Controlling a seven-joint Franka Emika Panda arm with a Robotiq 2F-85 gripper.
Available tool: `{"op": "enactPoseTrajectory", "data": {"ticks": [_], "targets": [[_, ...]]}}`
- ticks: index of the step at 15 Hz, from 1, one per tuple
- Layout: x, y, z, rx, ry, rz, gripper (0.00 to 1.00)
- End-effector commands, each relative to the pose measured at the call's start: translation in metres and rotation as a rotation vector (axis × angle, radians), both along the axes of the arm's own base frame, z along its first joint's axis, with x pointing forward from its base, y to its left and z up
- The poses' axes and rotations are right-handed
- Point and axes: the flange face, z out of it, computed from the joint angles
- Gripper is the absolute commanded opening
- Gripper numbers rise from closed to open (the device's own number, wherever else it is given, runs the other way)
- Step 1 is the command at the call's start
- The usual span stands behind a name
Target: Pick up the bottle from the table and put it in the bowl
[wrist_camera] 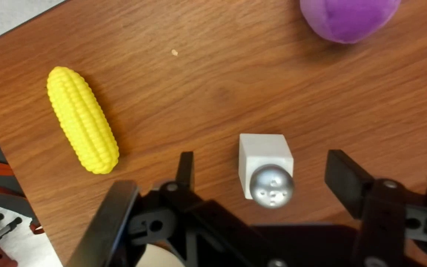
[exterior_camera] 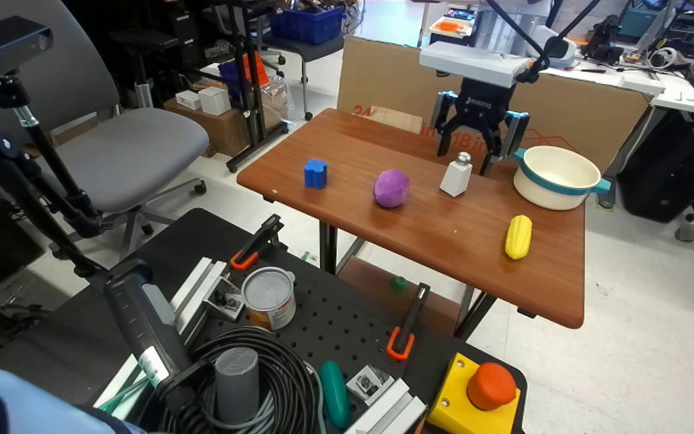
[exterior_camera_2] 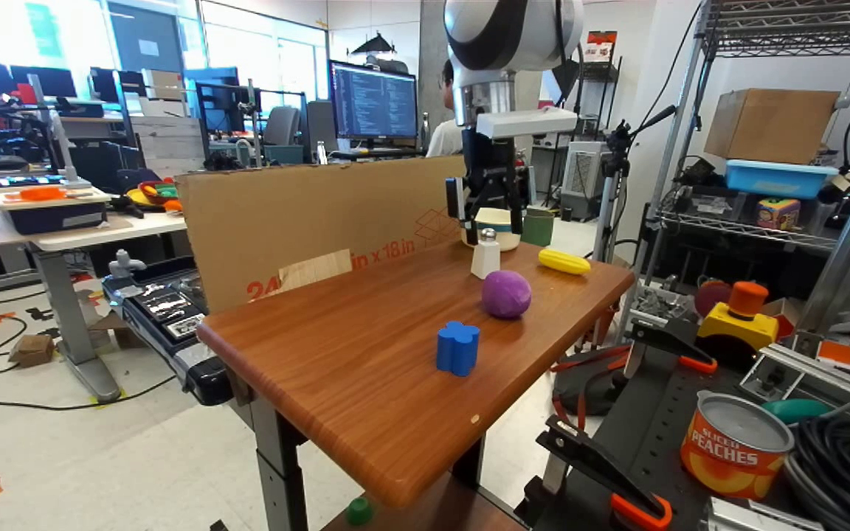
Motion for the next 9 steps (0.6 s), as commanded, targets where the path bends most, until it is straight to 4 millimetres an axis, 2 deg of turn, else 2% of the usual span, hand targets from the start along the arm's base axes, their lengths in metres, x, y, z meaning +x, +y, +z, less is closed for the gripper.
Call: {"op": "enactPoseTrajectory", "data": {"ticks": [1, 5, 7, 9], "targets": [[0.015, 0.002, -0.013, -0.034, 0.043, 0.003, 0.58], [0.023, -0.003, -0.023, -0.079, 0.066, 0.020, 0.27], [0.022, -0.003, -0.015, -0.083, 0.072, 0.030, 0.12], [0.015, 0.002, 0.010, -0.071, 0.073, 0.057, 0.11]]}}
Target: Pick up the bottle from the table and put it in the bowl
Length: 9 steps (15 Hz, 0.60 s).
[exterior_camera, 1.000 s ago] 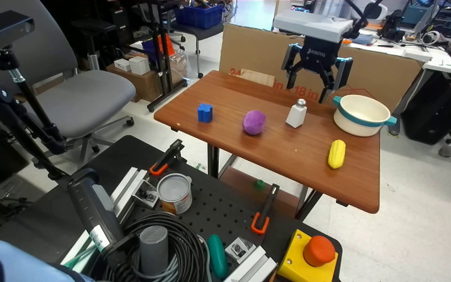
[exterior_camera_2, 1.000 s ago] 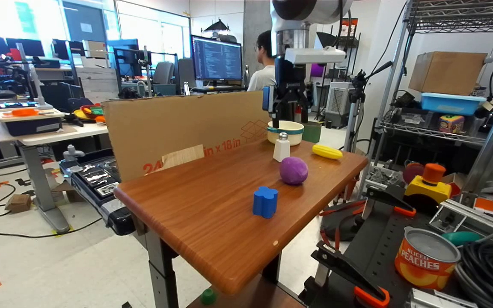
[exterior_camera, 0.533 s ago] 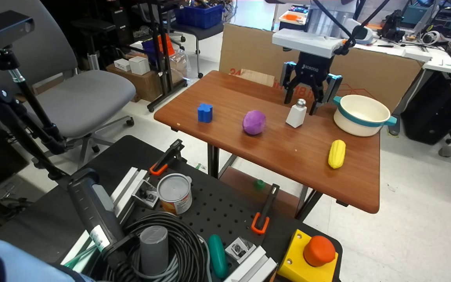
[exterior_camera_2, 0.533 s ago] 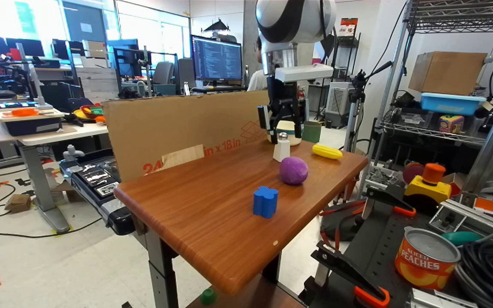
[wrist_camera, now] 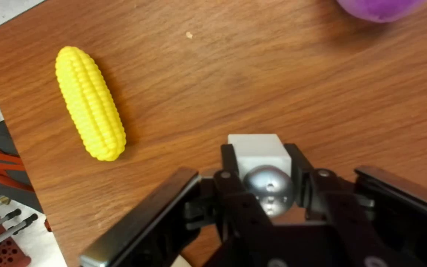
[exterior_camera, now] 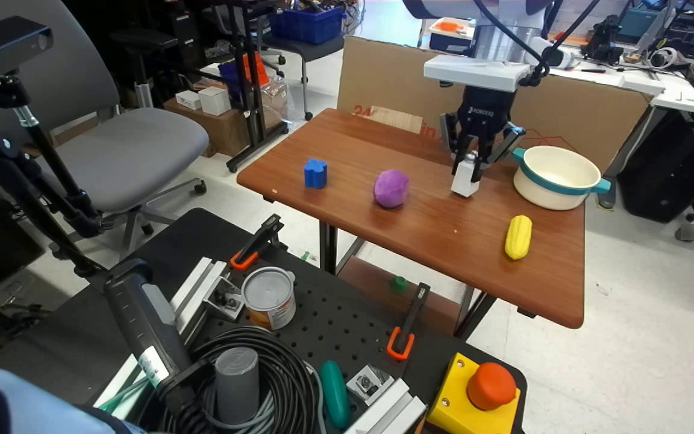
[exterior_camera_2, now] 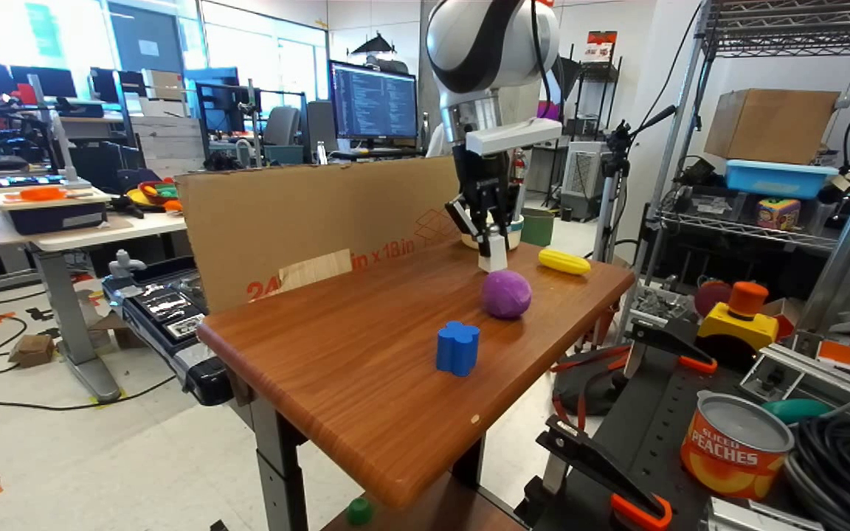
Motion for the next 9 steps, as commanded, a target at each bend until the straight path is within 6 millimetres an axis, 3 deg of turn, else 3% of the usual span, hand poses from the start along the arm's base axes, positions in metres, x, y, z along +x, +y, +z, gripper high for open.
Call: {"op": "enactPoseTrajectory", "data": {"ticks": [1, 3, 6, 9], "targets": [[-0.008, 0.007, 0.047, -0.003, -0.006, 0.045, 0.11], [-0.013, 0.005, 0.083, 0.012, -0.046, 0.067, 0.11], [-0.008, -0.017, 0.138, 0.030, -0.121, 0.035, 0.11], [-0.002, -0.048, 0.168, 0.028, -0.171, -0.022, 0.11]]}}
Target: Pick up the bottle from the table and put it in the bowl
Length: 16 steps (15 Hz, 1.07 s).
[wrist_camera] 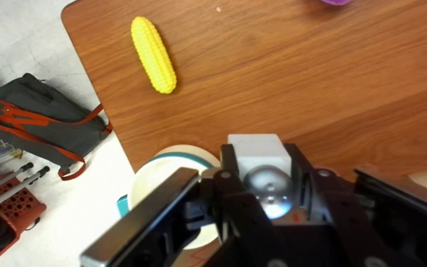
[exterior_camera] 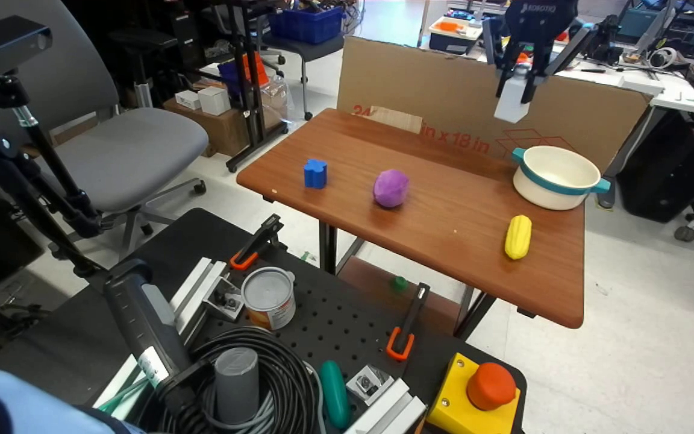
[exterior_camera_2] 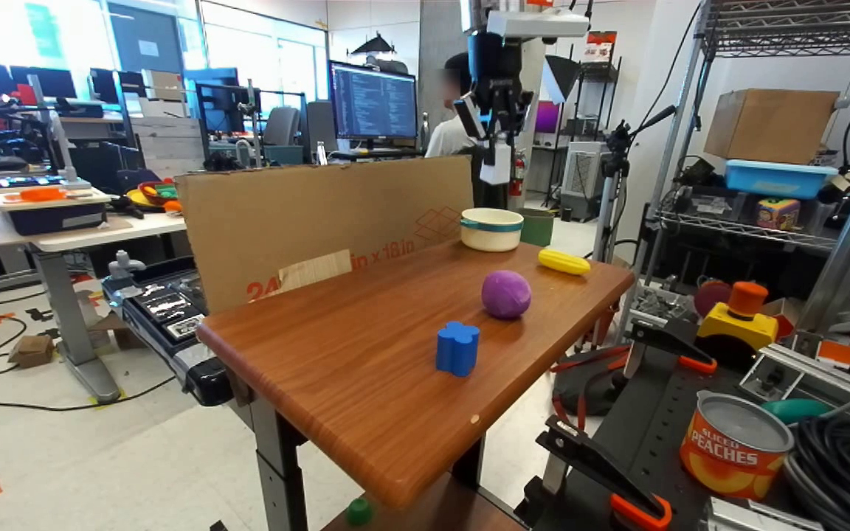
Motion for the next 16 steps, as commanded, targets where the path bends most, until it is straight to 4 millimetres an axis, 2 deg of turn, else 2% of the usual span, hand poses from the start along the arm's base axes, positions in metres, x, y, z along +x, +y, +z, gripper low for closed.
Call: {"op": "enactPoseTrajectory", "data": {"ticks": [1, 4, 10, 13, 16], "targets": [[0.003, -0.036, 0.024, 0.022, -0.036, -0.057, 0.11], [0.014, -0.067, 0.015, 0.023, -0.041, -0.120, 0.11], [0.043, -0.114, -0.023, 0.046, -0.047, -0.230, 0.11], [0.060, -0.129, -0.044, 0.035, -0.040, -0.270, 0.11], [0.072, -0.135, -0.068, 0.040, 0.003, -0.304, 0.11]]}}
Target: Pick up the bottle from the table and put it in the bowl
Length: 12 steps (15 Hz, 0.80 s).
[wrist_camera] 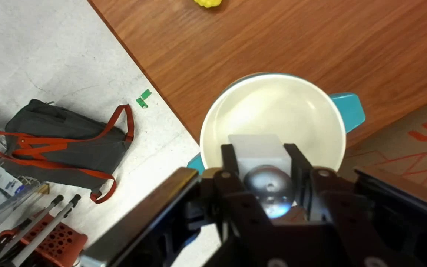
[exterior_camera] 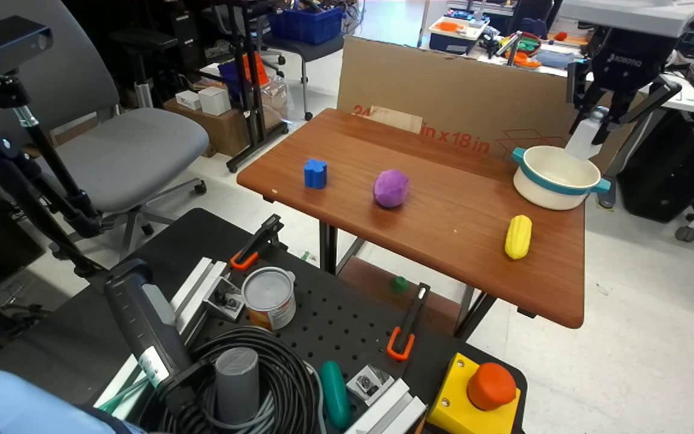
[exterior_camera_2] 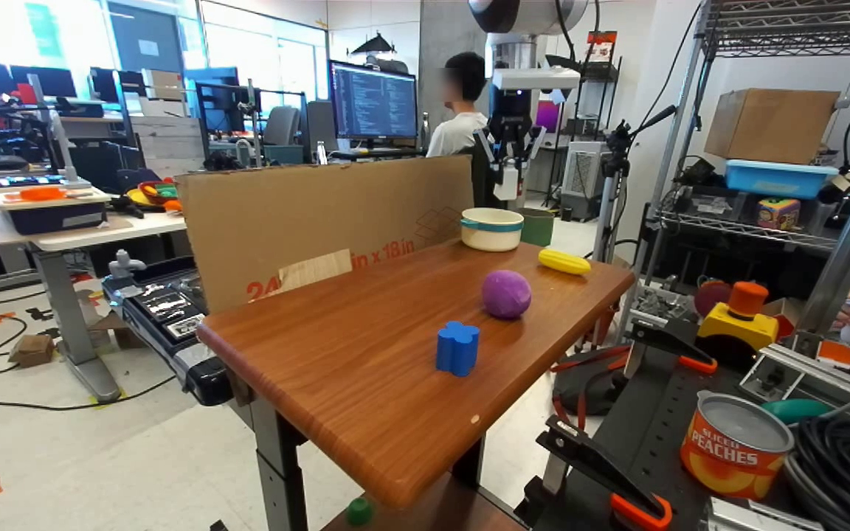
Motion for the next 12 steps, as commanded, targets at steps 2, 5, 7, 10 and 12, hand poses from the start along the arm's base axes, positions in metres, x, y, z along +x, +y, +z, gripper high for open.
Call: {"op": "enactPoseTrajectory", "data": {"ticks": [2, 5, 7, 10, 12], "targets": [[0.025, -0.006, -0.029, 0.030, 0.072, -0.051, 0.11], [0.033, 0.001, -0.051, 0.048, 0.123, -0.057, 0.11], [0.039, 0.003, -0.061, 0.053, 0.145, -0.060, 0.11], [0.043, 0.002, -0.075, 0.061, 0.186, -0.081, 0.11], [0.042, -0.002, -0.085, 0.059, 0.214, -0.103, 0.11]]}}
